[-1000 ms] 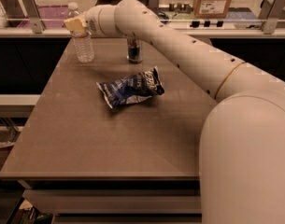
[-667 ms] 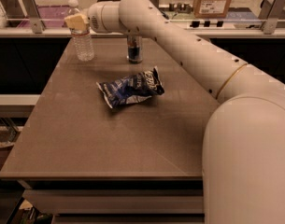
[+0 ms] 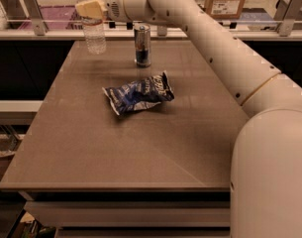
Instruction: Pick water bottle
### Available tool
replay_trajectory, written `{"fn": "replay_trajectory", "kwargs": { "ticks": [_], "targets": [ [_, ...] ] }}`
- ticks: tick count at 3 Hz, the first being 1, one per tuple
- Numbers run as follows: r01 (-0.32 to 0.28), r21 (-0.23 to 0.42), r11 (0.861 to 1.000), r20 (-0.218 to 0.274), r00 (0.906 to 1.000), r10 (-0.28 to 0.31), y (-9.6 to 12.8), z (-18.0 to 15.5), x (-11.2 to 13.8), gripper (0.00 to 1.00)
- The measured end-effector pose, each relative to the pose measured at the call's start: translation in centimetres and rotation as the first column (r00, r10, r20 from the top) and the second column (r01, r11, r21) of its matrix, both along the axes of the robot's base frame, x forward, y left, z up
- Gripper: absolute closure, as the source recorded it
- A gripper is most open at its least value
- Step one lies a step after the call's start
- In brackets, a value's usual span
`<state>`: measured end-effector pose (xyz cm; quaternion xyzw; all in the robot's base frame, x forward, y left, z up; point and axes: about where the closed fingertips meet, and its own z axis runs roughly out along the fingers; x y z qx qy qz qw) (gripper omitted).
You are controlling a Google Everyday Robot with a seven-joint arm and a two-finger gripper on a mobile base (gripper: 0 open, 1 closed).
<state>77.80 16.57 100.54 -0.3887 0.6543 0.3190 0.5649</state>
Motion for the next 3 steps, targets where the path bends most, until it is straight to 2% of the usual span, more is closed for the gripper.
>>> {"fn": "replay_trajectory", "kwargs": {
  "ticks": [2, 3],
  "targets": [
    [-0.018, -0.034, 0.999, 0.085, 0.9962, 0.021, -1.8, 5.3, -2.0, 1.0],
    [-0.006, -0.06, 0.998, 0.148, 0.9889, 0.015, -3.0, 9.3, -2.9, 1.0]
  ]
}}
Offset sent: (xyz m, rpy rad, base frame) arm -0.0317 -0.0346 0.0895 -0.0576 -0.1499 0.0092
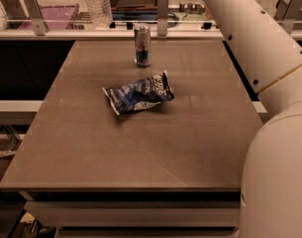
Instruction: Pick water bottle
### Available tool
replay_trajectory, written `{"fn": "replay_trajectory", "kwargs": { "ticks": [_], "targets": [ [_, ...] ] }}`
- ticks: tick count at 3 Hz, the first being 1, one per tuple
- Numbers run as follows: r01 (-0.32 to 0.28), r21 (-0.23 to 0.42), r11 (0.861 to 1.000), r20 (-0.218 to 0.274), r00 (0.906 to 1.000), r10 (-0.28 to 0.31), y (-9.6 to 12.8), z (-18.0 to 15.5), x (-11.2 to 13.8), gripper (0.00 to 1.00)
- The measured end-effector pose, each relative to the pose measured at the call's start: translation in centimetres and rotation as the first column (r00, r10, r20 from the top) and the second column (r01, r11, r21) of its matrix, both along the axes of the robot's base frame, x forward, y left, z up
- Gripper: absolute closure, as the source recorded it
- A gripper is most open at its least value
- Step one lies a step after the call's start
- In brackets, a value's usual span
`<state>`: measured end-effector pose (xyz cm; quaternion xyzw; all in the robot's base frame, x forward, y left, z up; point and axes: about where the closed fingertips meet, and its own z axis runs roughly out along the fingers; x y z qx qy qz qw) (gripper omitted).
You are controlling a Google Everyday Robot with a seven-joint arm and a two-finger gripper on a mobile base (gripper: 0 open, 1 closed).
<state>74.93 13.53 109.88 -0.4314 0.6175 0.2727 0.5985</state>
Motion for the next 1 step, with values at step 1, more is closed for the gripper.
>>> {"fn": "replay_trajectory", "kwargs": {
  "ticks": [1],
  "targets": [
    [0.0, 0.0, 1.0, 0.0, 1.0, 0.0, 0.01, 0.0, 0.0, 1.0]
  ]
}}
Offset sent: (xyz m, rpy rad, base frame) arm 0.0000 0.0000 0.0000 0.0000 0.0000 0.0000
